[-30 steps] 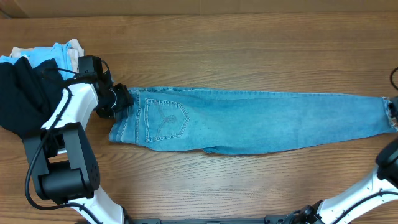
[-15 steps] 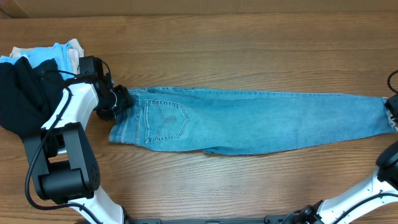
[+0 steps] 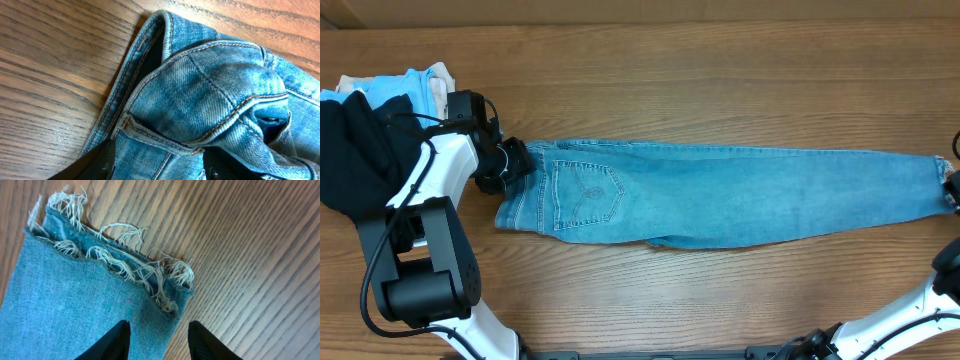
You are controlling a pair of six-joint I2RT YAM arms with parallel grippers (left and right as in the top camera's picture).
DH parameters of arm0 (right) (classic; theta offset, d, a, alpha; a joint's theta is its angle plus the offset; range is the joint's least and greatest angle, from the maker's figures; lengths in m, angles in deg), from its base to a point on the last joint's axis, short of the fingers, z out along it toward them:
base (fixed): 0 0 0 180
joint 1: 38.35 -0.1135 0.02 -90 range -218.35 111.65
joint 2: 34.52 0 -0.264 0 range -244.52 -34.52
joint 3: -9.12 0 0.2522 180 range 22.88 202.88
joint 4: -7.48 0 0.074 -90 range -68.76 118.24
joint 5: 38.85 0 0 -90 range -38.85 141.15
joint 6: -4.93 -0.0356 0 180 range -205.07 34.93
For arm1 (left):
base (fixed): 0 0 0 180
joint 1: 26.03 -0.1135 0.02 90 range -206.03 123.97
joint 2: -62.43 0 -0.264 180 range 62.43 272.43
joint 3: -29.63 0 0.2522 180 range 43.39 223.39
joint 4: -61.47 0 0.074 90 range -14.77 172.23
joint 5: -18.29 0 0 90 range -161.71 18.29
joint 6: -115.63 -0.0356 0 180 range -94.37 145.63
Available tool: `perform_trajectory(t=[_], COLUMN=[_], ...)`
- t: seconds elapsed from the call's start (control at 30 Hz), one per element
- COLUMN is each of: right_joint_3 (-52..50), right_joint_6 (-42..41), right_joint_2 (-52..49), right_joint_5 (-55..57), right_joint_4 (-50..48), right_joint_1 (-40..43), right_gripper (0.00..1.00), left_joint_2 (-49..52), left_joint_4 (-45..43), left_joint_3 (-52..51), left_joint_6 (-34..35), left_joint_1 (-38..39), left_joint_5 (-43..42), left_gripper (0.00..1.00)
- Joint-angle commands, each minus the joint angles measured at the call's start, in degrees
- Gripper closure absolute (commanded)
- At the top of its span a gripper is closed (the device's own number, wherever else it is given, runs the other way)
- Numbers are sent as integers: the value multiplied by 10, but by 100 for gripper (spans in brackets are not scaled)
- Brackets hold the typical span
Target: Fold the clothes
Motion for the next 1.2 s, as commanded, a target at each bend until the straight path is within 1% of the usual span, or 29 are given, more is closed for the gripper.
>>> perform_trajectory(t=[0.0,0.17,0.27,0.33,0.4,0.43,0.6,0.8,1.03,1.07,1.13,1.17], right_joint_3=[-18,-42,-43,-43,-43,-43,-26,-7,-13,-17,-20,-20], right_joint_6=[2,1,0,0,0,-1,-45,-119,-119,-119,-119,-119], right_joint_2=[-4,-4,-4,-4,-4,-4,1,26,4,4,4,4], right_joint_5=[-4,-18,-30,-29,-29,-29,-29,-12,-12,-12,-14,-15], right_joint_4=[-11,-42,-54,-59,-64,-66,-70,-93,-92,-94,-100,-101], right_joint_1=[2,2,2,2,2,2,11,57,88,88,87,85], right_gripper=[59,61,66,74,91,96,96,96,95,93,80,72], left_joint_2=[7,7,7,8,8,8,8,8,7,8,7,7], left_joint_4=[4,7,7,7,9,9,12,21,26,26,26,27], left_joint_3=[12,12,12,12,12,12,12,12,12,12,12,12], left_joint_6=[8,8,8,8,8,8,8,8,8,8,8,8], left_joint_1=[2,2,2,2,2,2,2,2,2,2,2,2], left_joint_5=[-3,-2,-2,-2,-3,-2,-2,-2,-2,-2,-2,-2], left_gripper=[41,41,41,40,40,40,40,40,40,40,40,40])
